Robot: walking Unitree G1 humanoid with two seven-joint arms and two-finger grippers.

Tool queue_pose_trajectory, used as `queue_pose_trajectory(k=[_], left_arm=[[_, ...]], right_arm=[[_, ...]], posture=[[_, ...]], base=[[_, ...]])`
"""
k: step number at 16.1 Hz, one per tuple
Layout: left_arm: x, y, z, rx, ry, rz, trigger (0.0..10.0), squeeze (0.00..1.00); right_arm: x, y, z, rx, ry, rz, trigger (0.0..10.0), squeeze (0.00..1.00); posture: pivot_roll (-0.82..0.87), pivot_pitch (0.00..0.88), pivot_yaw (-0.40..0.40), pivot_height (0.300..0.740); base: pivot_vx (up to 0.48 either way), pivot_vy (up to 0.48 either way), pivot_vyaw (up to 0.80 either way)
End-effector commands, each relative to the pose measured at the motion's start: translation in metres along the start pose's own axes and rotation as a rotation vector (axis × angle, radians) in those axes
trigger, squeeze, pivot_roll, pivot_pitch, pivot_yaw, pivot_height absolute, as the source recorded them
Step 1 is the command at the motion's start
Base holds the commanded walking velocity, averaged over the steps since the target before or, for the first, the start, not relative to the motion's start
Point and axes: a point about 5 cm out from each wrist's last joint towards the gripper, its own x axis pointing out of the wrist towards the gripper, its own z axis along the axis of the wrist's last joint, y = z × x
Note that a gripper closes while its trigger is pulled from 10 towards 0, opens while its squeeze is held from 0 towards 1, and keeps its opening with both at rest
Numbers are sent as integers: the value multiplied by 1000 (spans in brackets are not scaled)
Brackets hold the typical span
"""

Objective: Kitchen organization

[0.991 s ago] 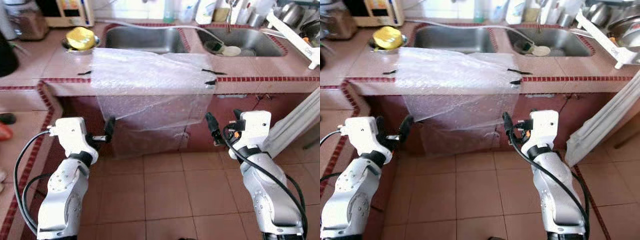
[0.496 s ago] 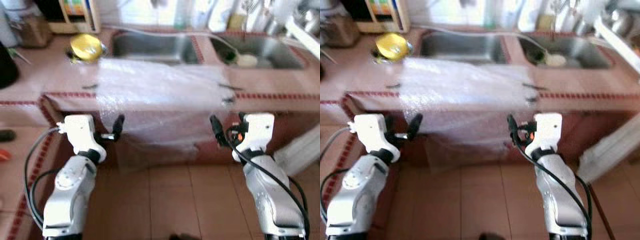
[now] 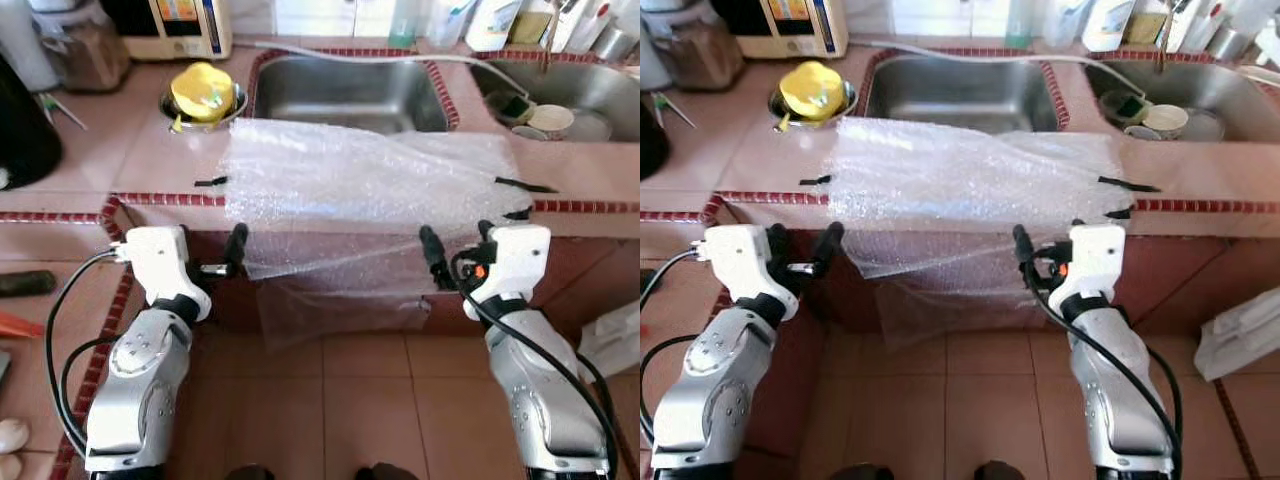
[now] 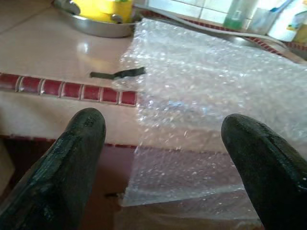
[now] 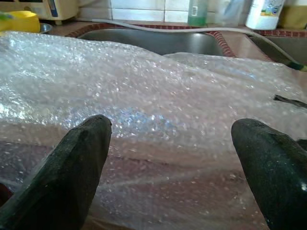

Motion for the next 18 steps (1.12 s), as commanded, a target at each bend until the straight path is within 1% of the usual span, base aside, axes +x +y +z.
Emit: queue_pose_trajectory(k=[1,3,4,5,8,9,11,12,13,14,16,18], left_arm=[[-3,5,1,10,3,18,10000,0],[-3,5,0,16,11,13,10000,0],[-2,6,2,36,13,1,10000,0],[-1,7,2,39,14,-2,10000,0],[0,12,7,69,18,-8,10000,0],[0,13,6,65,22,-8,10000,0],[-1,11,3,59,32,-8,10000,0],[-2,12,2,43,35,5,10000,0],[-3,13,1,53,44,17,10000,0],[-3,15,0,66,52,21,10000,0],[1,17,-1,90,58,22,10000,0],[3,18,-2,87,59,34,10000,0]], right_arm=[[0,1,0,7,-4,0,10000,0],[1,1,-1,13,-9,-13,10000,0],[2,1,-2,19,-13,-25,10000,0],[2,2,-3,22,-13,-28,10000,0],[0,8,-6,43,-15,-34,10000,0],[0,9,-7,44,-15,-36,10000,0],[-2,8,-9,52,-12,-39,10000,0],[-1,9,-8,103,-24,-41,10000,0],[0,9,-5,141,-40,-64,10000,0],[1,9,-5,152,-49,-85,10000,0],[1,12,-8,126,-37,-70,10000,0],[1,10,-8,106,-34,-59,10000,0]], posture=[[-23,140,8,740],[-15,139,24,740],[-7,138,33,740],[0,136,42,740],[7,135,59,740],[7,135,61,740],[14,134,67,740],[20,130,77,740],[22,128,85,740],[22,126,92,740],[22,123,91,740],[15,122,77,740]], base=[[0,-480,0],[0,-480,0],[0,-480,0],[0,-480,0],[0,-452,0],[0,-401,0],[0,0,0],[0,0,0],[0,0,0],[0,0,0],[0,0,0],[0,0,0]])
